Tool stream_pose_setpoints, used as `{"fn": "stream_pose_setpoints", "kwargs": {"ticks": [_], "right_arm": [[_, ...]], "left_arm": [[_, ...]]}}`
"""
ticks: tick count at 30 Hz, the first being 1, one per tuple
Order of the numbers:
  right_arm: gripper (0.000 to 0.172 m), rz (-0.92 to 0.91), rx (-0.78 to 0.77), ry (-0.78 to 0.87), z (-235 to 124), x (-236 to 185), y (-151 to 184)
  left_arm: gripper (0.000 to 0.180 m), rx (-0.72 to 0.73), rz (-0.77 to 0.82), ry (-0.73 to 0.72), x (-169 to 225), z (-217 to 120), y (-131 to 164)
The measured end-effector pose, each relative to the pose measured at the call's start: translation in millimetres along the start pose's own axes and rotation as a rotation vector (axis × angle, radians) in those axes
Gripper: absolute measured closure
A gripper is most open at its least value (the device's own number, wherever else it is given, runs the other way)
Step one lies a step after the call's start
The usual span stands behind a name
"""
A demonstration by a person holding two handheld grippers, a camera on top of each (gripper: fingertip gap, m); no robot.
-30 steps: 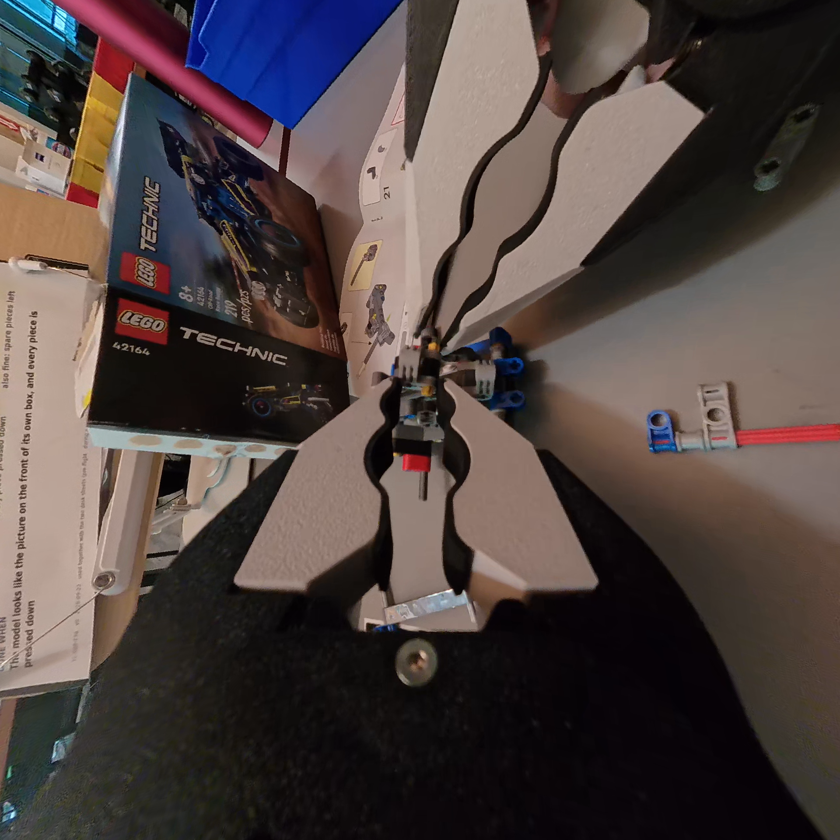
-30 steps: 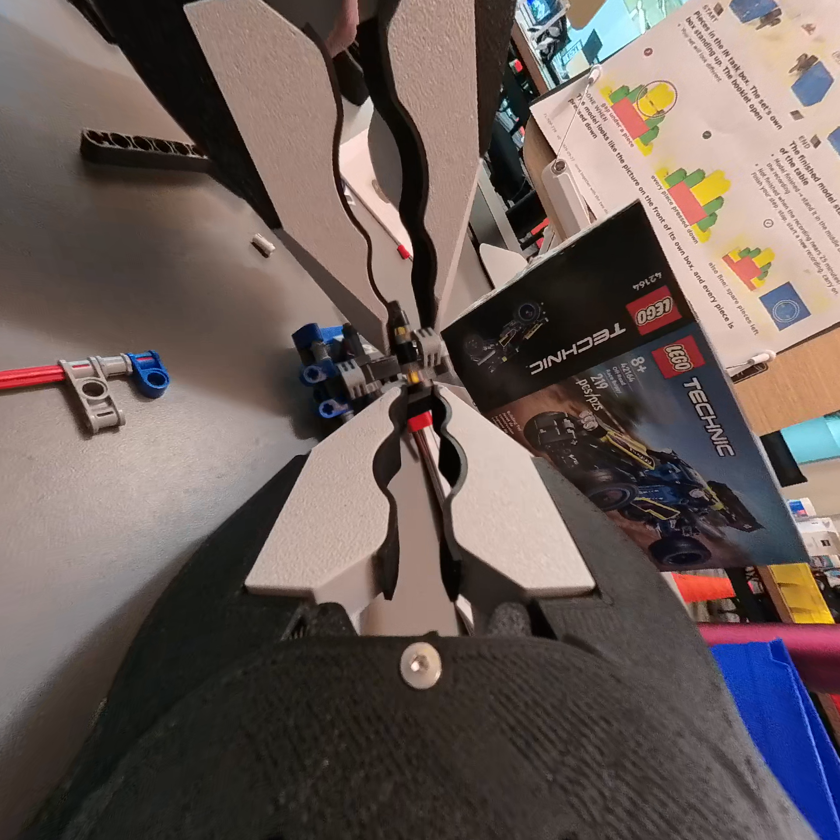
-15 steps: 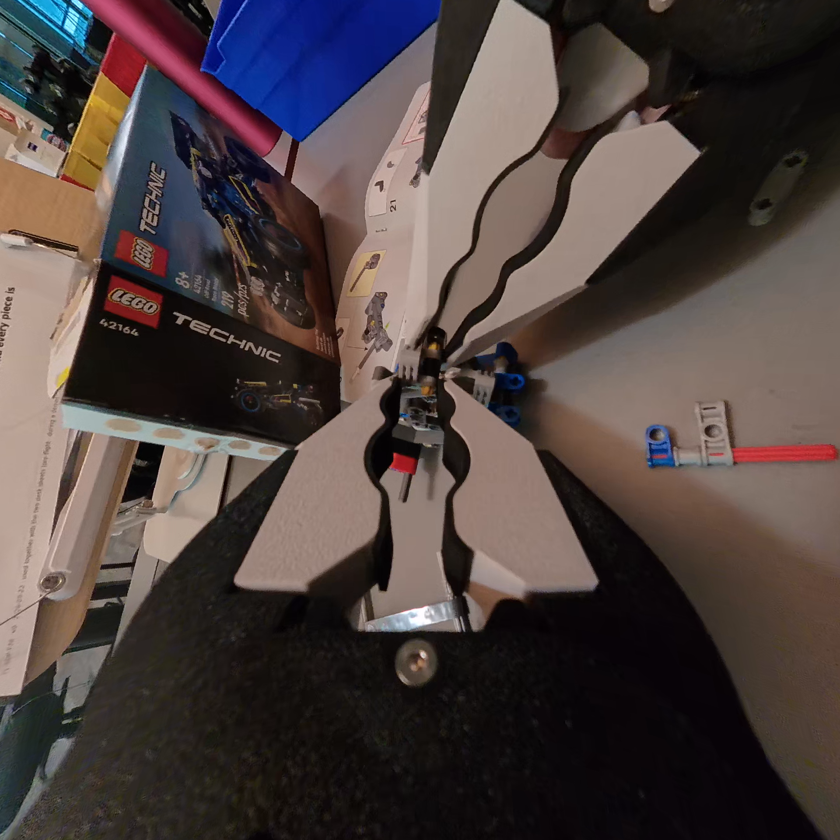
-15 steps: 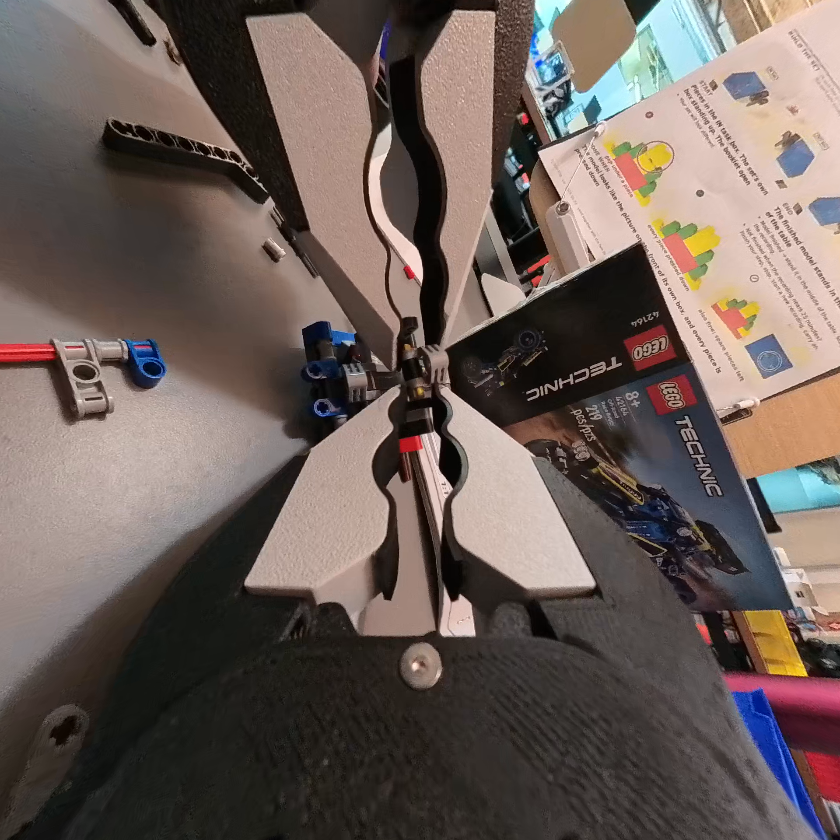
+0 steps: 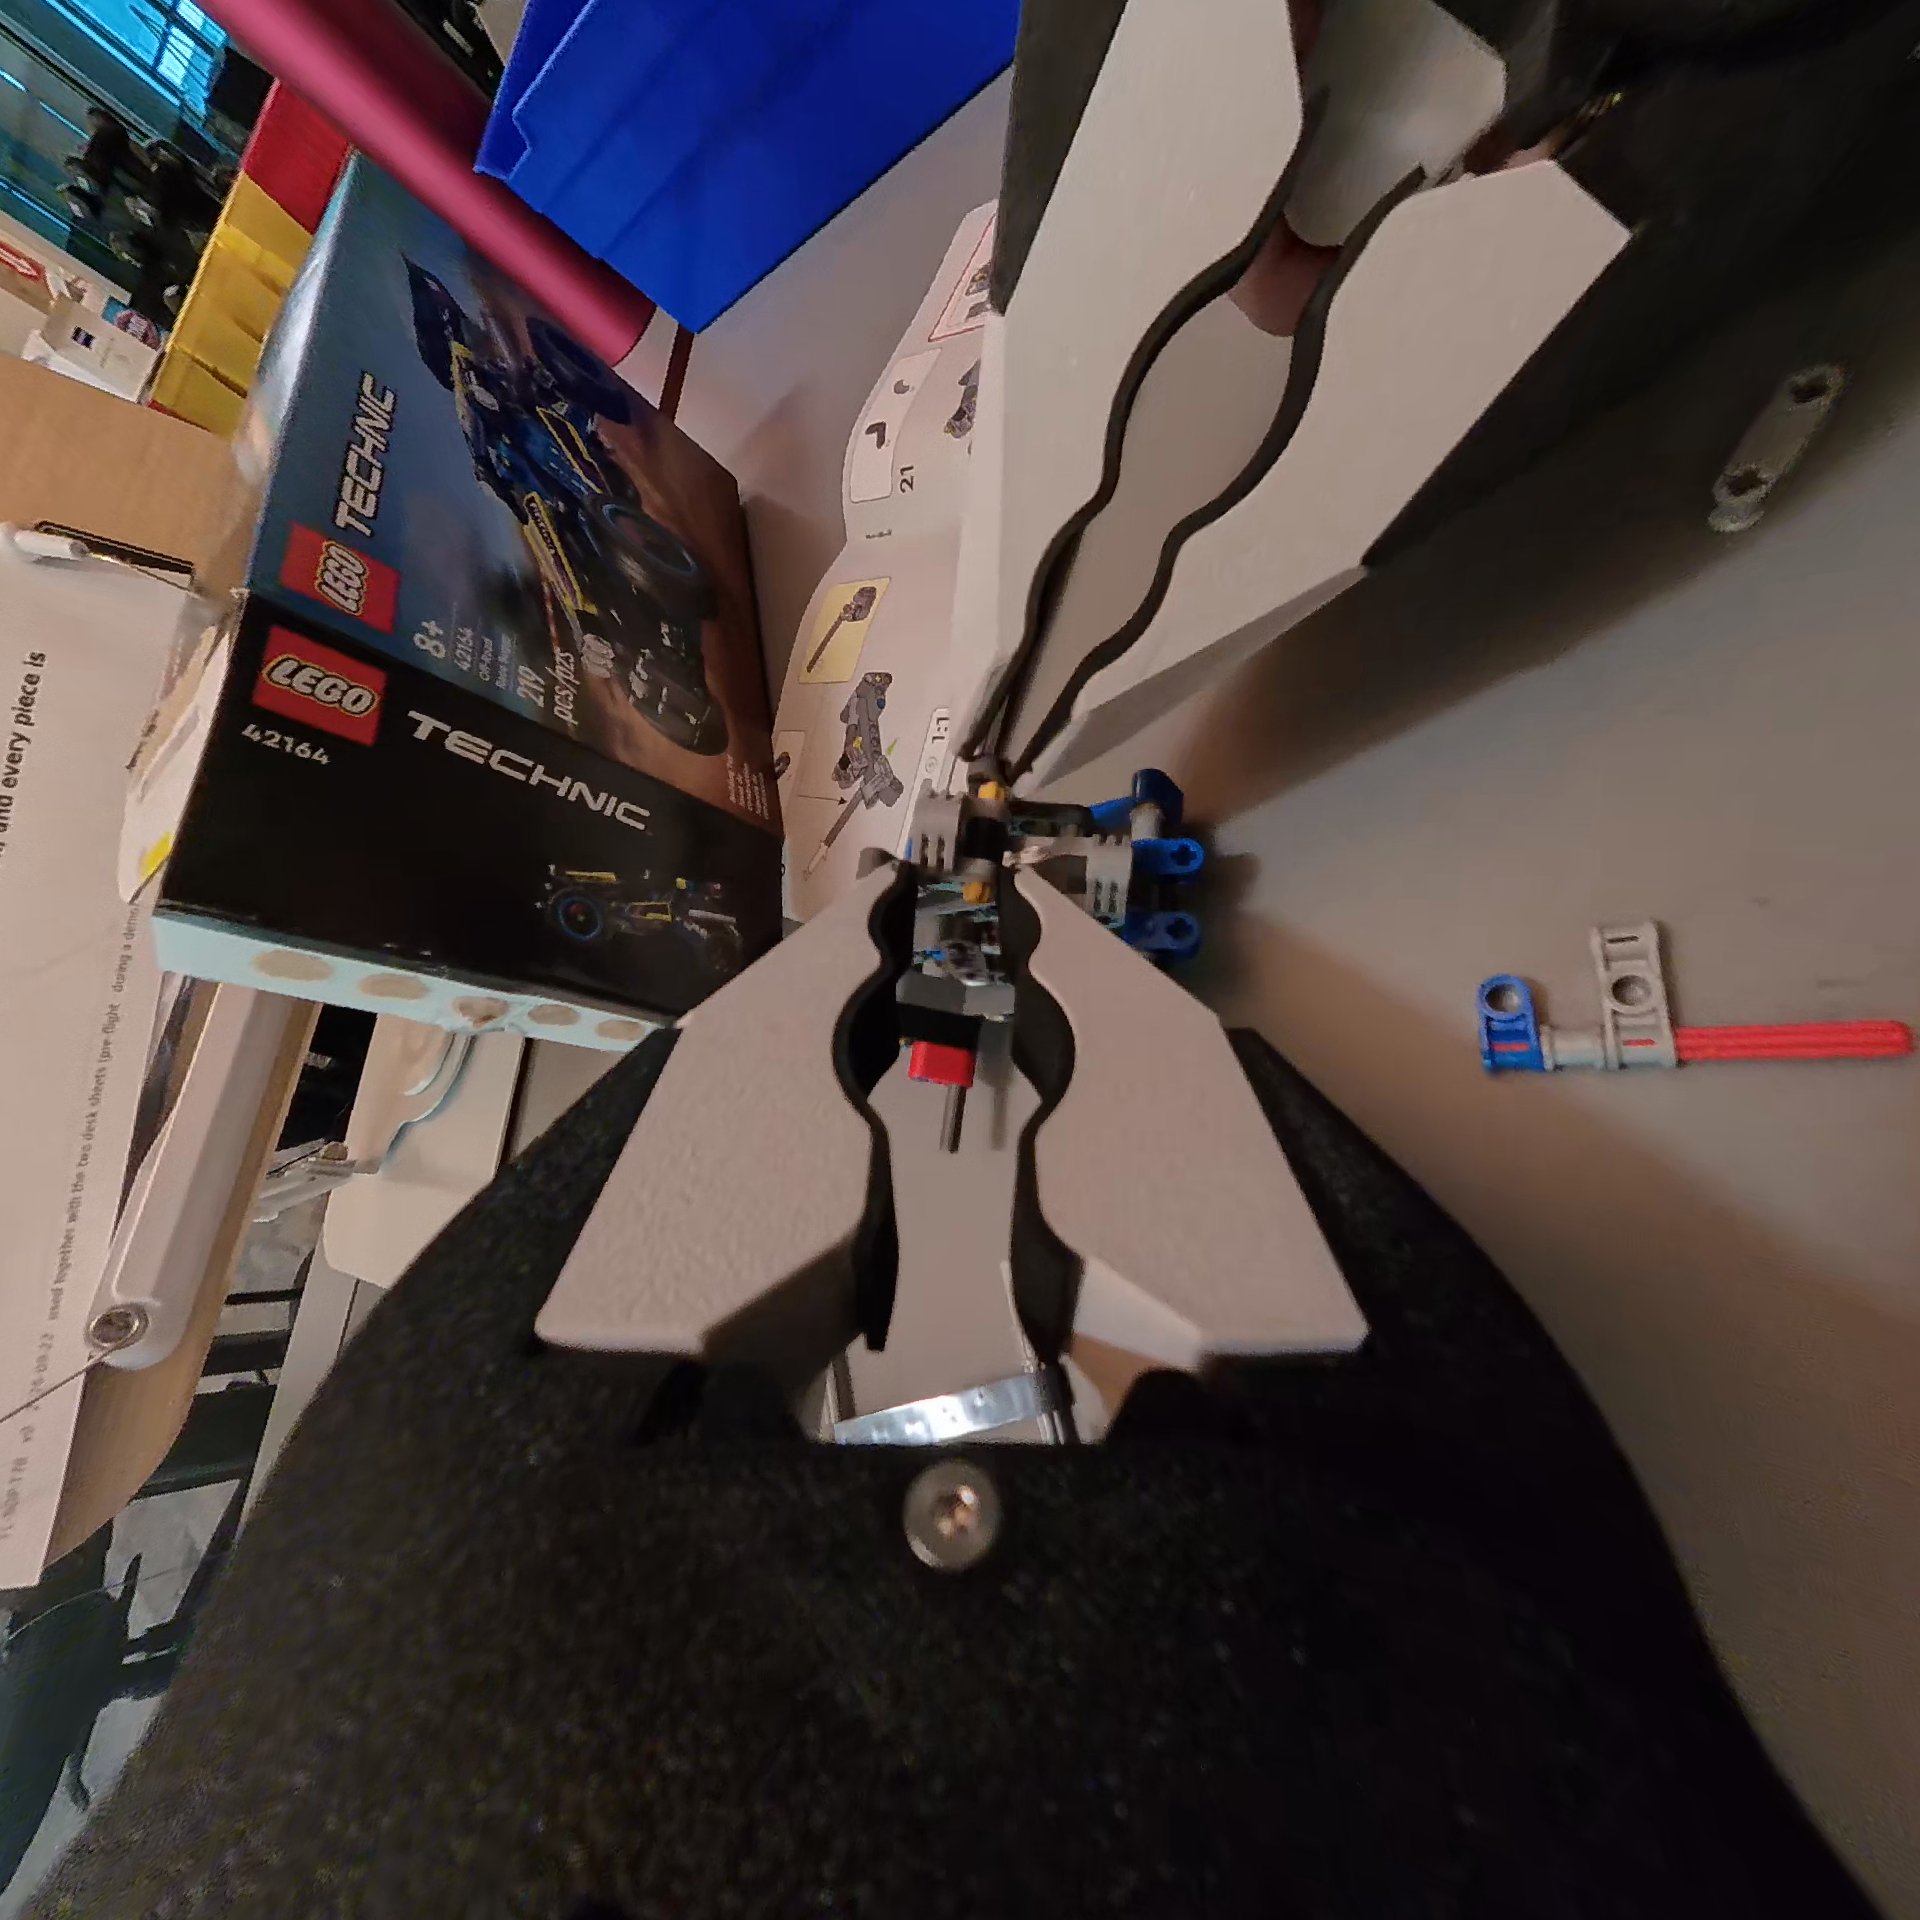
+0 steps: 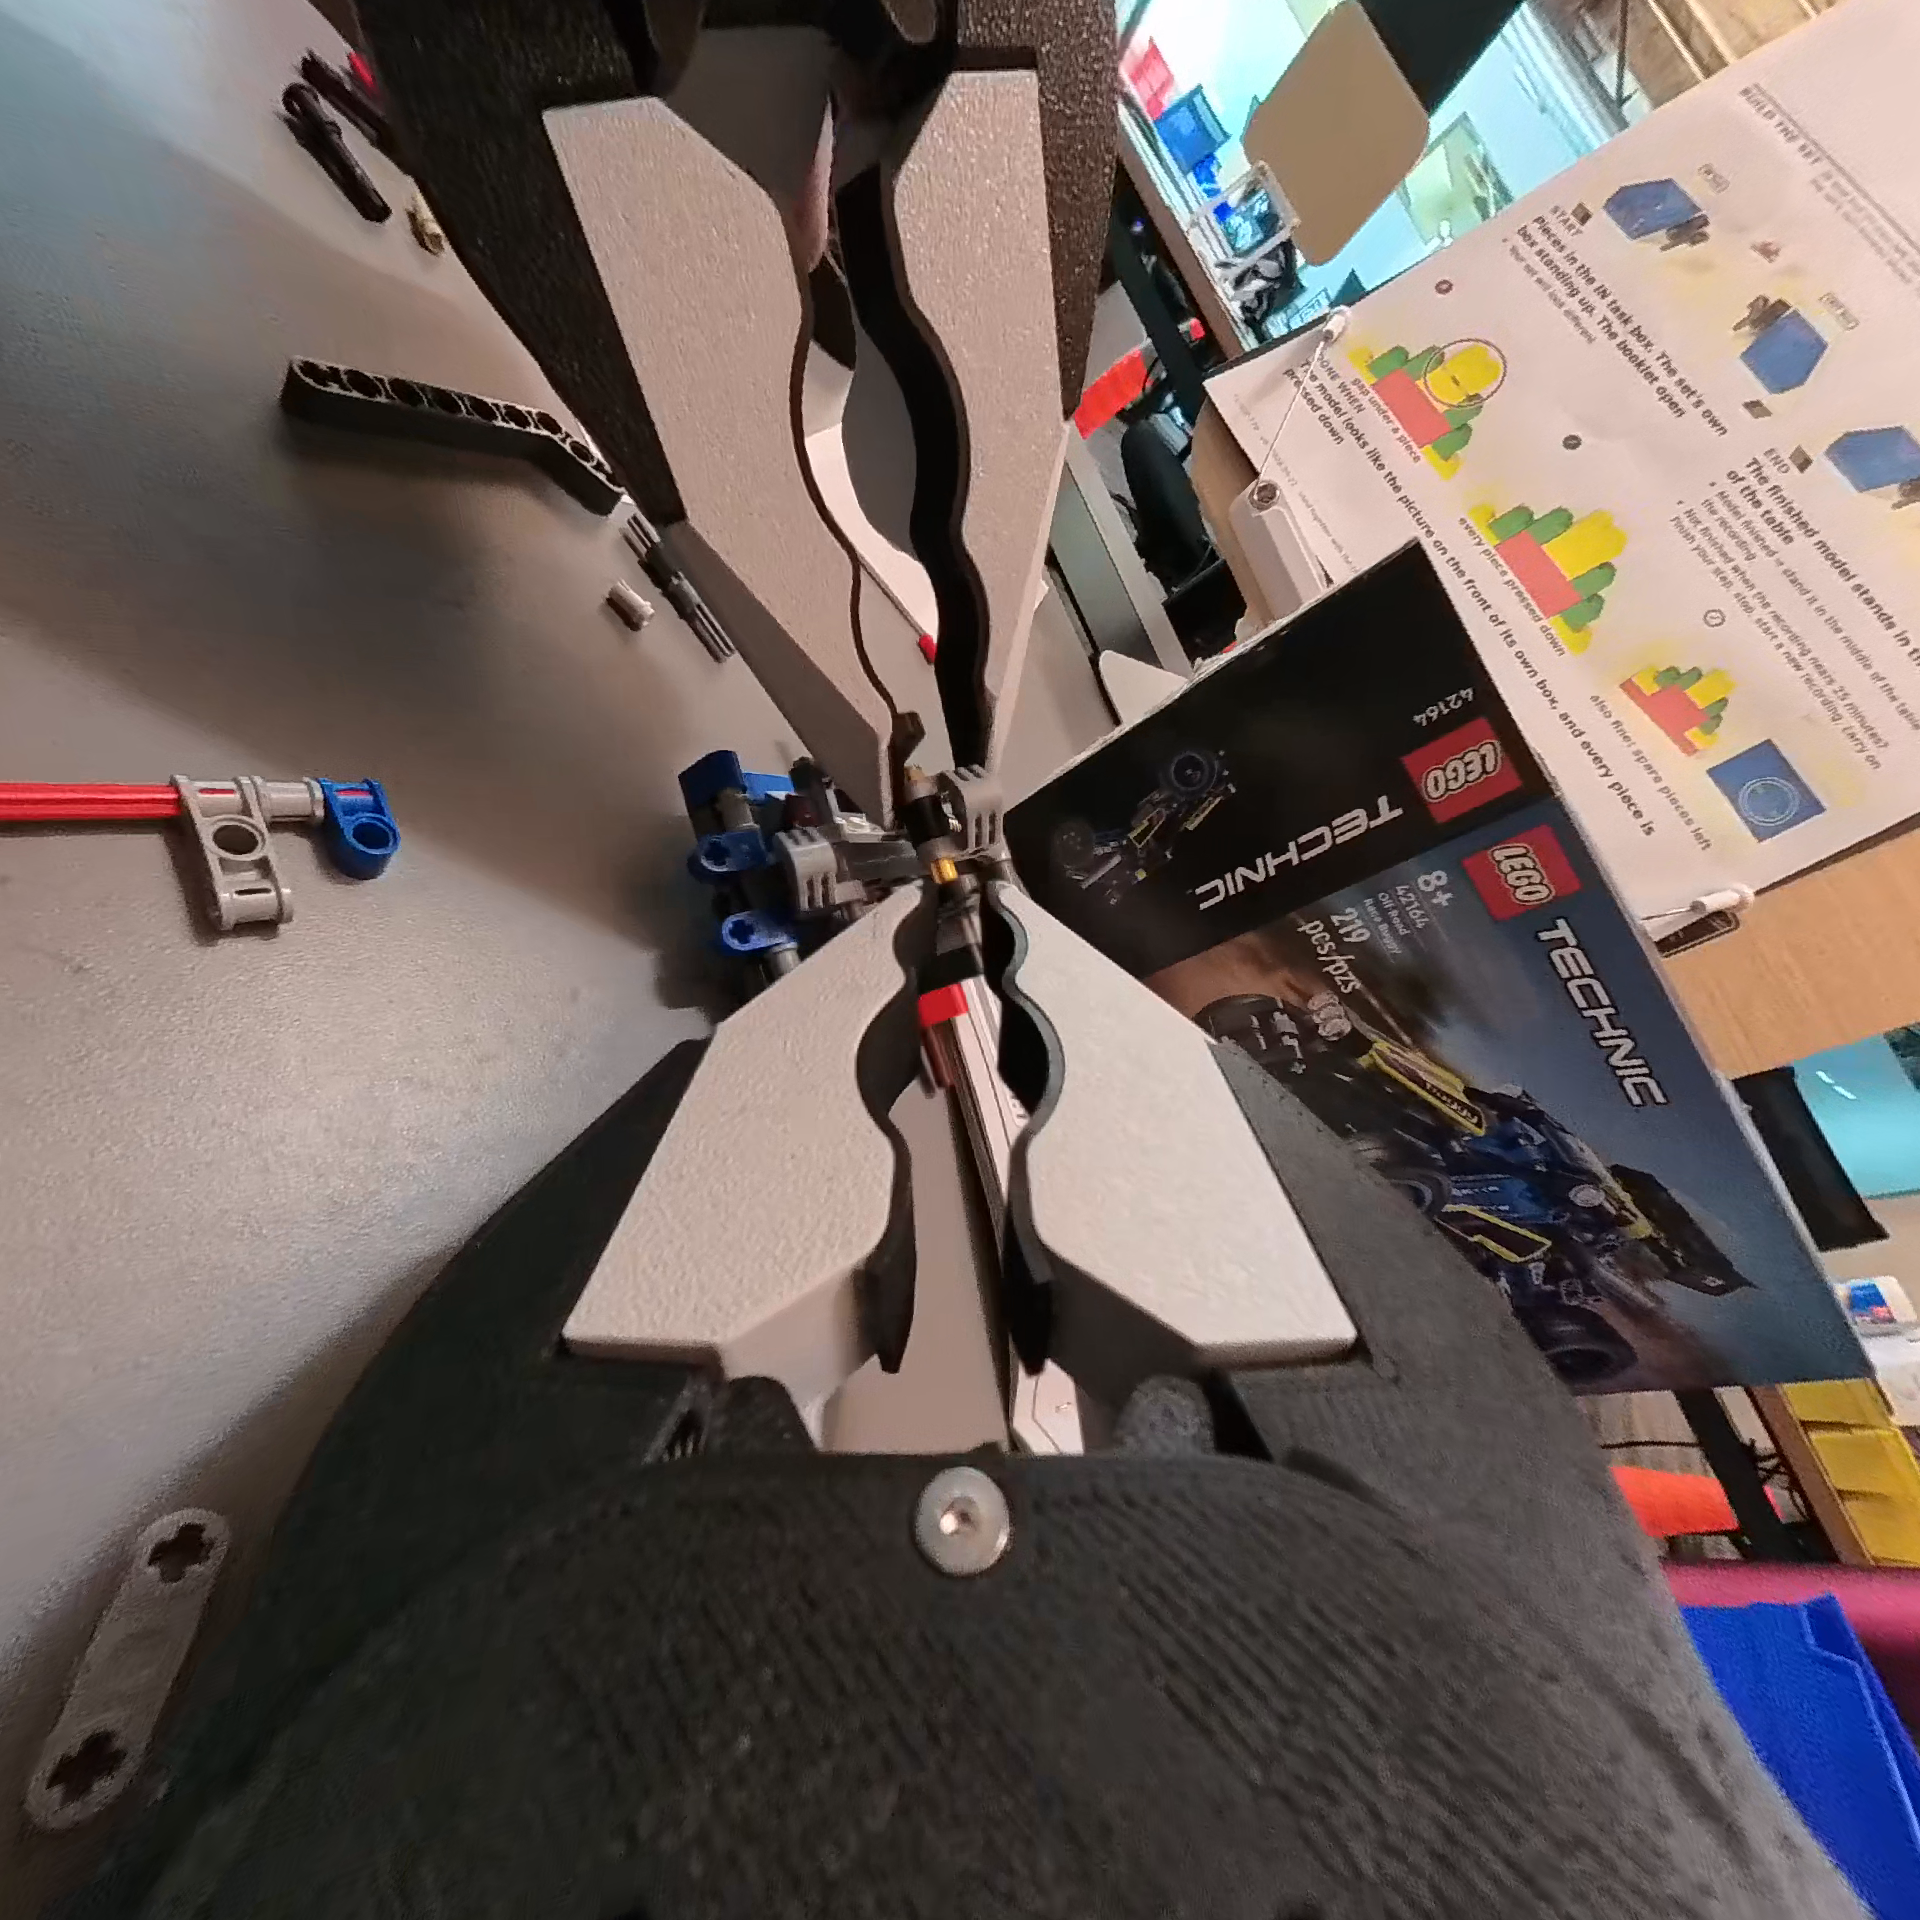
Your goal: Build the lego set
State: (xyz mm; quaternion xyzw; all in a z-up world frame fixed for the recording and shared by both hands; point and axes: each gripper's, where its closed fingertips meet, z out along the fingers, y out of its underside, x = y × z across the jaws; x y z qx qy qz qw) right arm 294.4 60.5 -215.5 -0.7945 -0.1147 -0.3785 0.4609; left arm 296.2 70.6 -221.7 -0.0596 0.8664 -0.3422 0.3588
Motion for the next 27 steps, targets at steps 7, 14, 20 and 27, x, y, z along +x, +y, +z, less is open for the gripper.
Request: {"fn": "stream_pose_setpoints", "kwargs": {"ticks": [7, 14, 20, 27], "right_arm": [[0.167, 0.052, -0.002, -0.012, 0.6, 0.5, 3.0], [0.167, 0.09, 0.025, -0.024, 0.5, 0.2, 1.5], [0.168, 0.104, 0.039, -0.043, -0.5, -0.5, 1.0], [0.168, 0.117, 0.076, -0.079, -1.9, -1.6, -0.2]], "left_arm": [[0.169, 0.026, -0.041, 0.008, 1.3, 2.5, -0.2], [0.169, 0.021, -0.044, 0.011, 0.7, 1.5, 0.0], [0.169, 0.025, -0.053, 0.017, 1.2, 1.4, 0.0], [0.168, 0.033, -0.049, 0.02, 1.0, 0.6, -1.0]]}}
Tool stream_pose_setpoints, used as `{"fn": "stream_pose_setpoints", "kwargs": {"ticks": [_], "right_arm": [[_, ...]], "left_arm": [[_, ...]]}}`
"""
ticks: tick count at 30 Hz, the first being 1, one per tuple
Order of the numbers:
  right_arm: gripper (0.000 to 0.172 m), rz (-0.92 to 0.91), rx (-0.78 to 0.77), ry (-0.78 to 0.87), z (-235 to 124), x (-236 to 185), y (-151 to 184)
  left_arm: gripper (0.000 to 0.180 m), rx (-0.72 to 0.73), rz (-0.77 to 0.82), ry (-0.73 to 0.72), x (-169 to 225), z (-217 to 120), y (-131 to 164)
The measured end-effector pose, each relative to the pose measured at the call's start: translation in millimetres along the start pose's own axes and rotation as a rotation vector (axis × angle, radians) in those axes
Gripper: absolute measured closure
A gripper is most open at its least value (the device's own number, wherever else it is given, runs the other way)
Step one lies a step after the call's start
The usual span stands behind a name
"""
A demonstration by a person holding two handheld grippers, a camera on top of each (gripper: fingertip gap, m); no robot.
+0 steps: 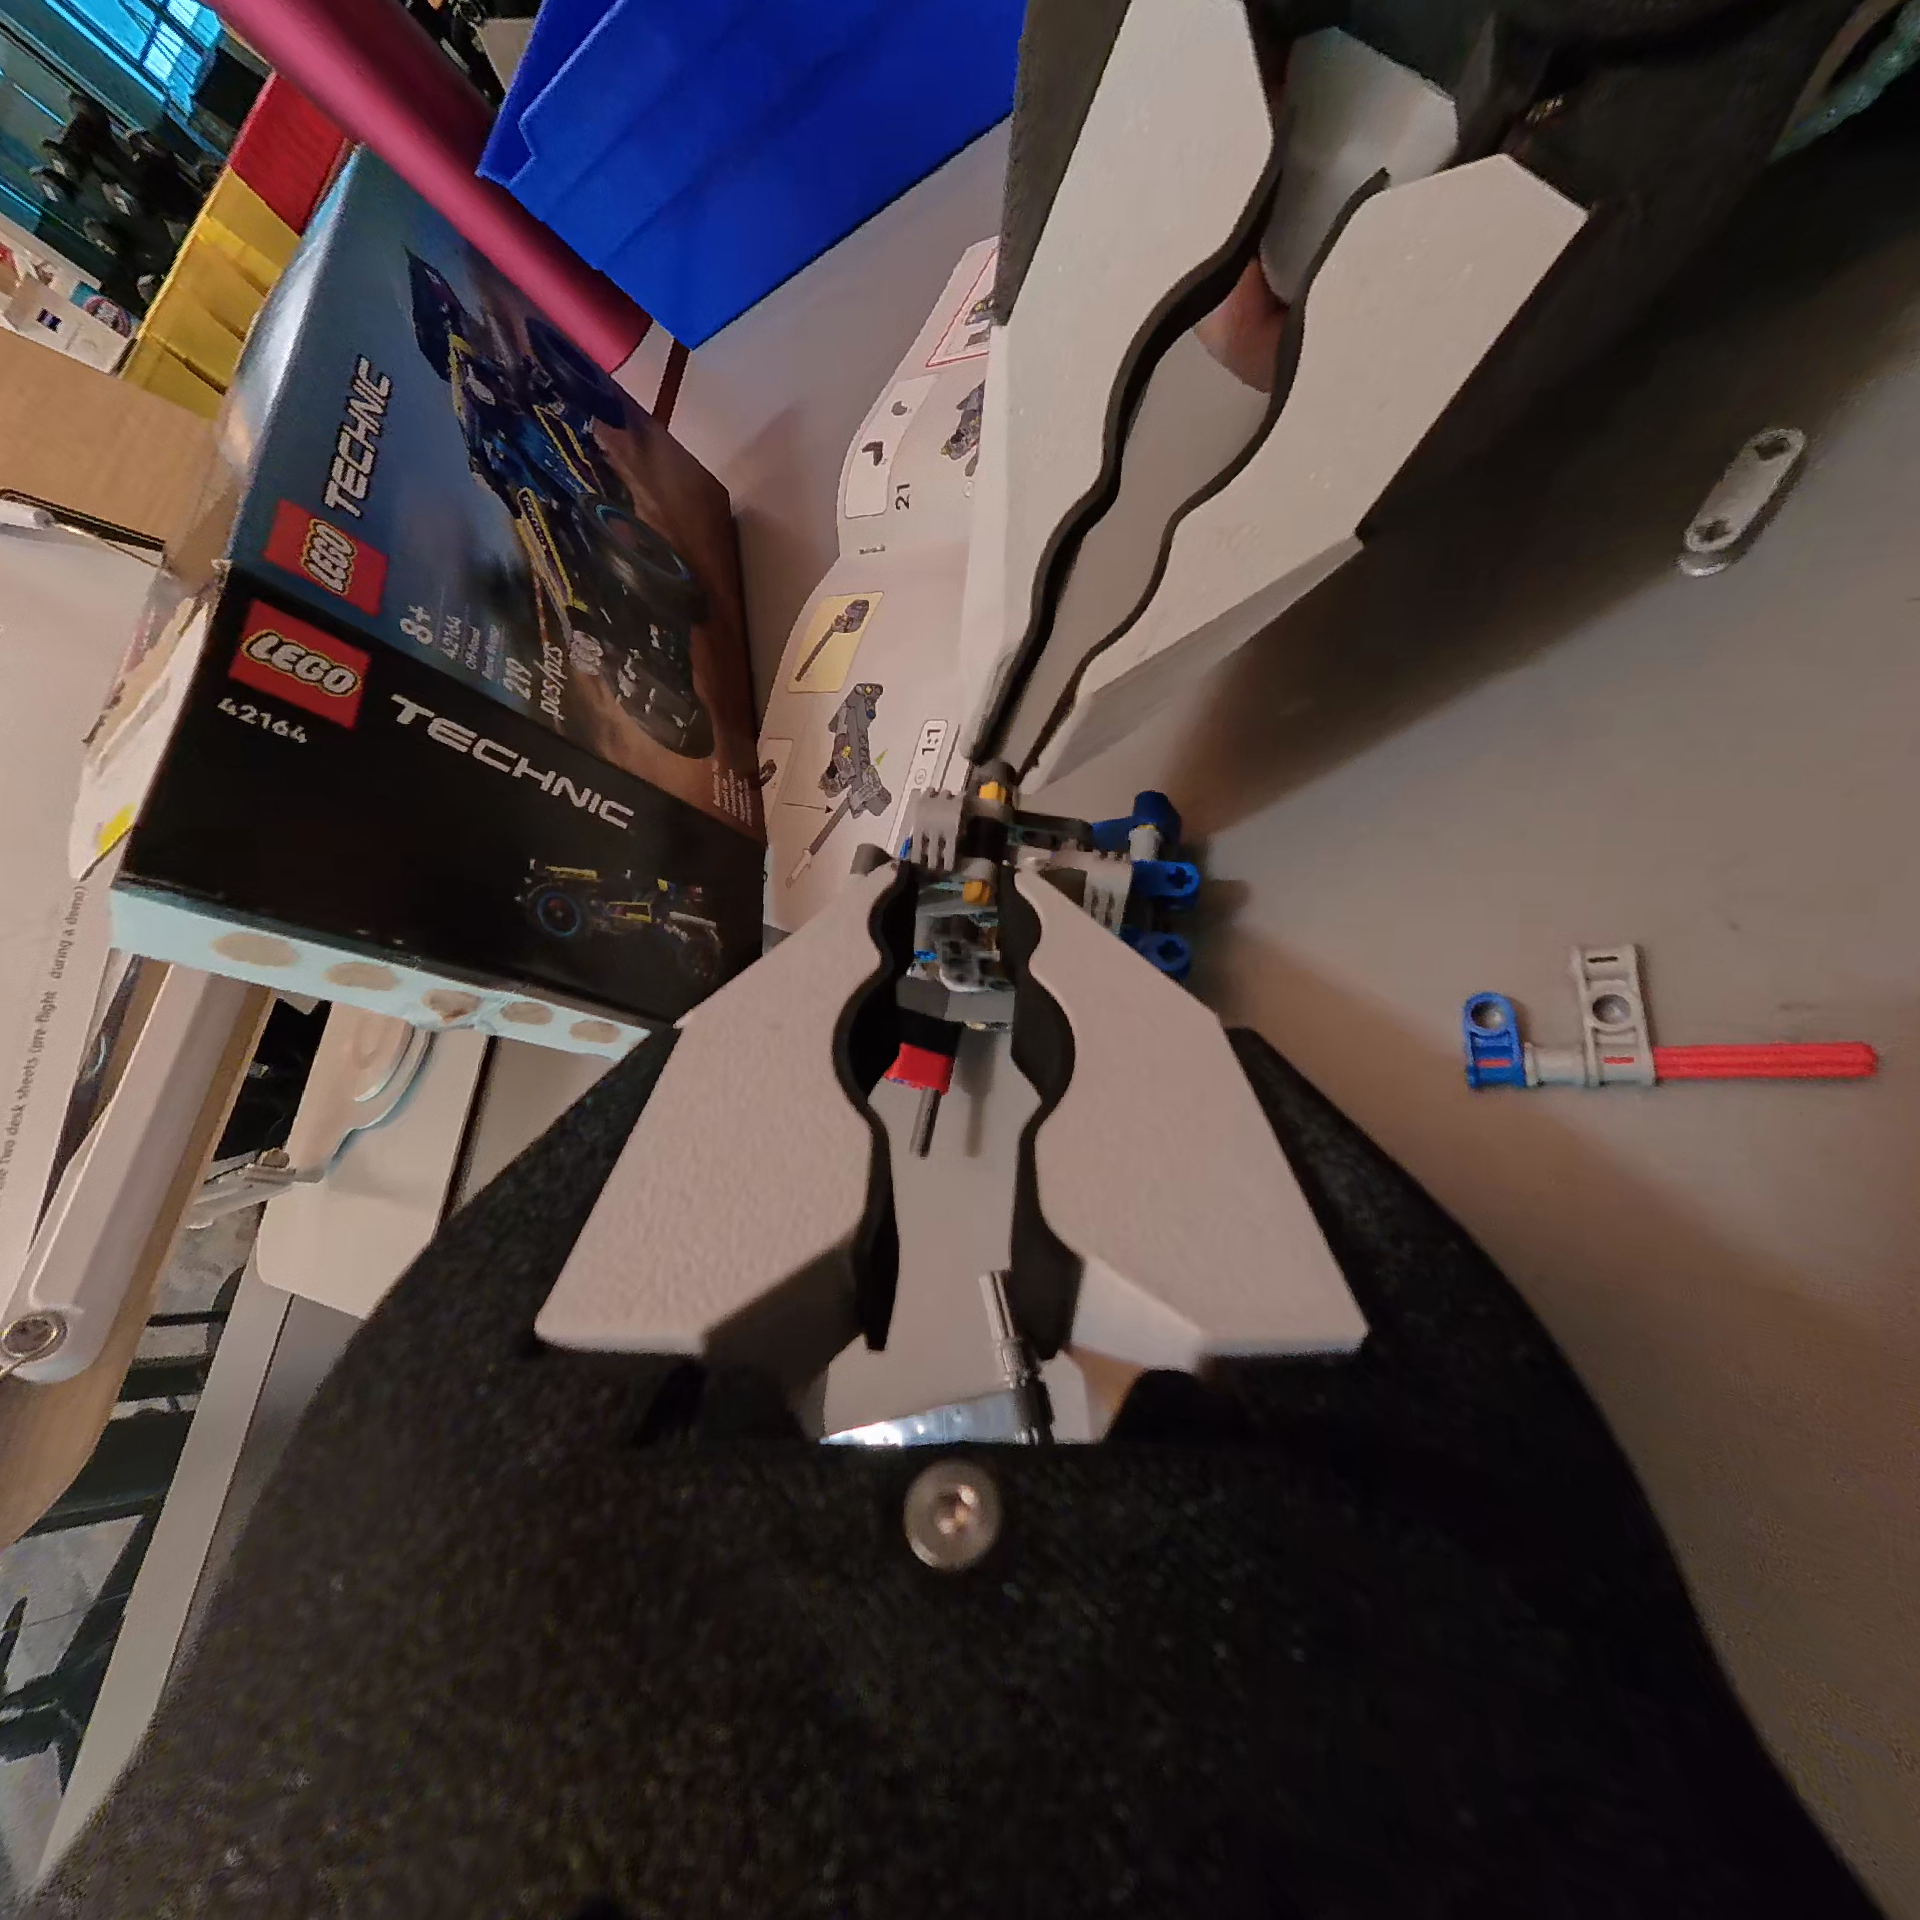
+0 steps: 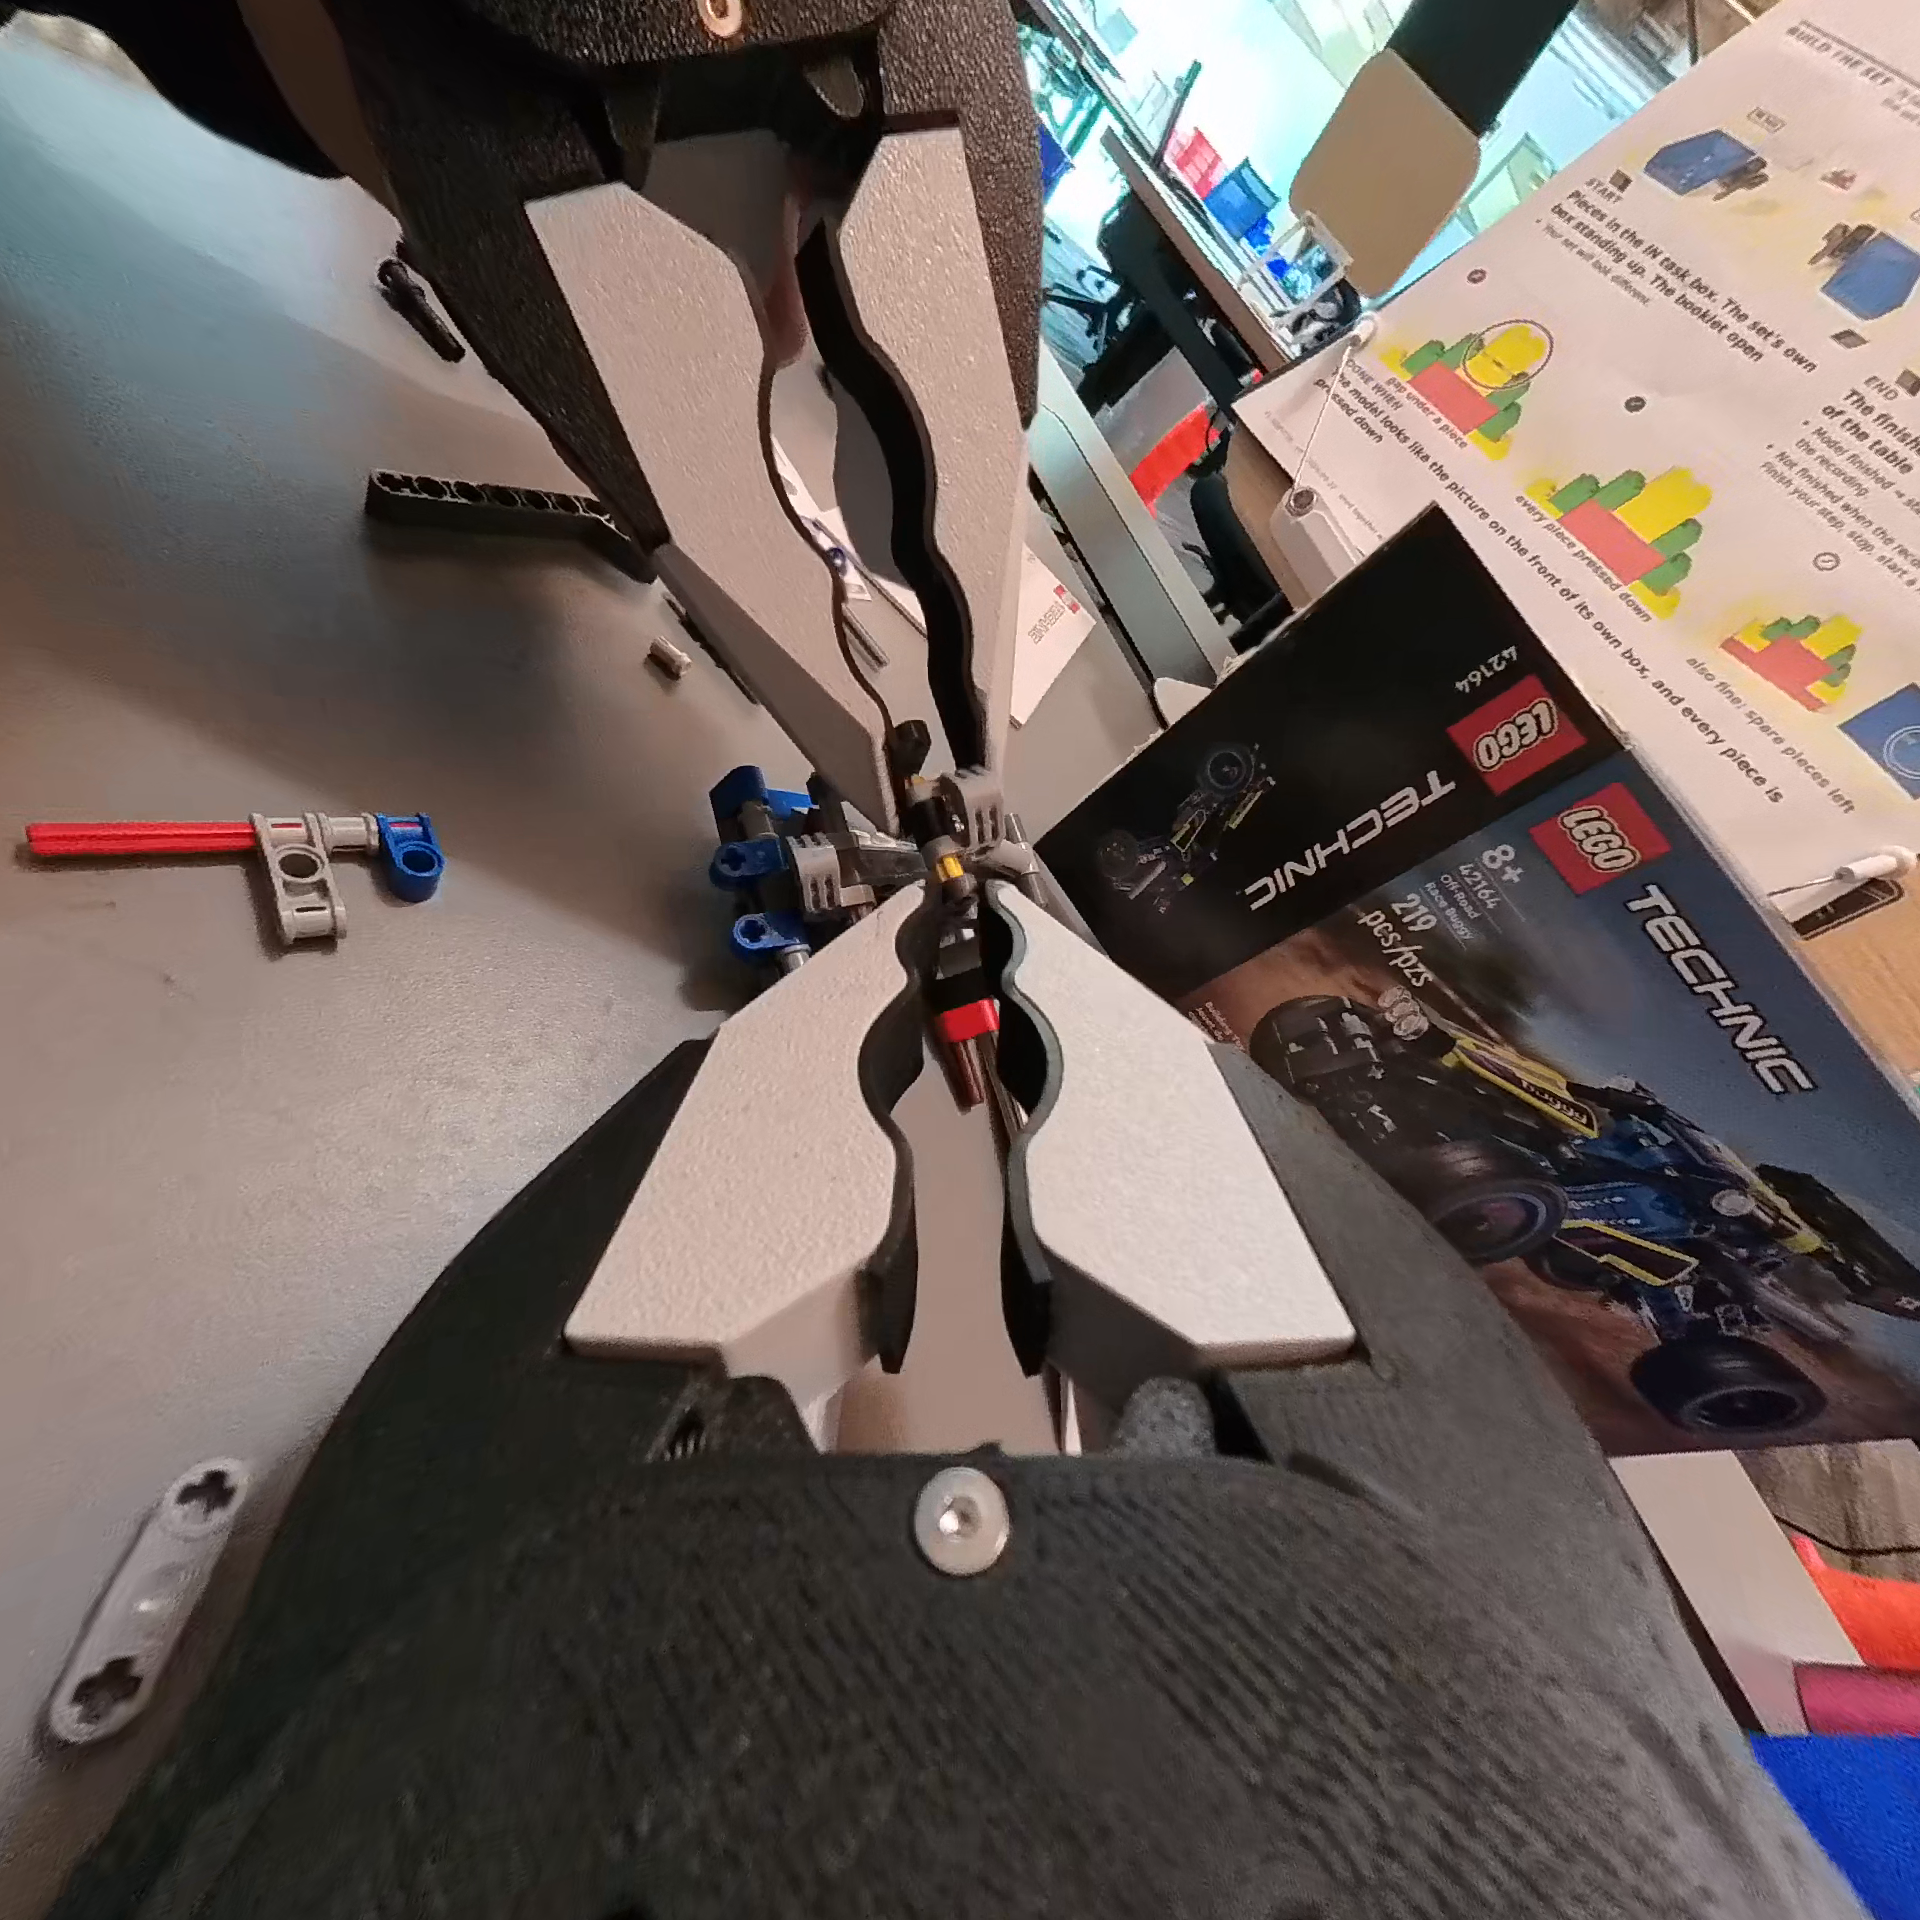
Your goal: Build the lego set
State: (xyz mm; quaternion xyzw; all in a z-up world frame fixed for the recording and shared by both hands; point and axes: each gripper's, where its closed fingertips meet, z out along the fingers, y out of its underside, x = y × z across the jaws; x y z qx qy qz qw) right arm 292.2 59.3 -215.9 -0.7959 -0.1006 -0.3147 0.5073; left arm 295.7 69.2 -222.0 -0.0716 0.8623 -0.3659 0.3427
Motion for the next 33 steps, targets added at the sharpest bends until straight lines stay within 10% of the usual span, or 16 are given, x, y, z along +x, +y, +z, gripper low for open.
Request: {"fn": "stream_pose_setpoints", "kwargs": {"ticks": [33], "right_arm": [[0.169, -0.124, 0.065, -0.124, 17.7, -1.0, -8.3]], "left_arm": [[0.163, 0.018, -0.046, 0.013, -11.3, -7.8, 13.6]]}}
